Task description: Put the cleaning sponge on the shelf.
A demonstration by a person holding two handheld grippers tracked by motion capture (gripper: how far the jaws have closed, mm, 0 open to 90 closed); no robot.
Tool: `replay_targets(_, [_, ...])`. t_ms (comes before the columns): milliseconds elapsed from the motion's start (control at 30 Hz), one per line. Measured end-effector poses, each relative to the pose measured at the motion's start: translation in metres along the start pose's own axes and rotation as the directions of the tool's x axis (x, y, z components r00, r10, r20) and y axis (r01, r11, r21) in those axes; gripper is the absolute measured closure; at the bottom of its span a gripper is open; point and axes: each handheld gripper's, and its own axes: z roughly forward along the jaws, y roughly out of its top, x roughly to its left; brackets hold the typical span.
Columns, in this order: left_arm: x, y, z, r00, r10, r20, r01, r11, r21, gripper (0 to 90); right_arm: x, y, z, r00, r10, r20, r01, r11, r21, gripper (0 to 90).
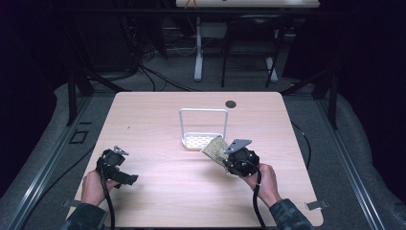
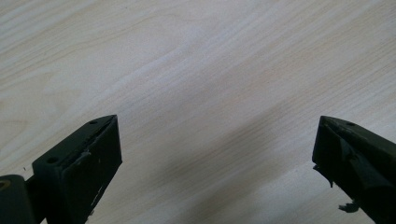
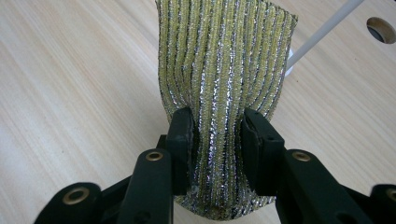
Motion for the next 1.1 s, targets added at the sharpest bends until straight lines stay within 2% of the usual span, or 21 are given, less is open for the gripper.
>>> replay_targets(300, [0.000,0.000,-0.001,1.0000,0.000,0.000,0.000,1.0000,-0.003,1.3,0.003,0.012,0.012,0.9997,-0.025,-0.001,0.025,1.000,0.000,66.6])
replay_targets(533, [0.000,0.000,0.000,1.0000,-0.001,-0.001,0.001,1.0000,-0.003,1.3,0.003,0.021,0.017,0.9998,-0.018,0.003,0.018,1.000,-0.012,66.6])
replay_targets(733, [-0.001,-0.001,0.000,1.0000,-0.001,-0.006,0.001,1.0000,-0.001,1.3,0.004,0.028,0.022,0.9990,-0.006,0.043,0.008,0.999,-0.046,66.7])
replay_targets(1100, [0.001,-0.001,-0.002,1.0000,-0.003,-0.003,0.003,0.9999,-0.010,1.2,0.008,0.038,0.031,0.9990,0.003,0.045,-0.001,0.999,-0.055,66.7])
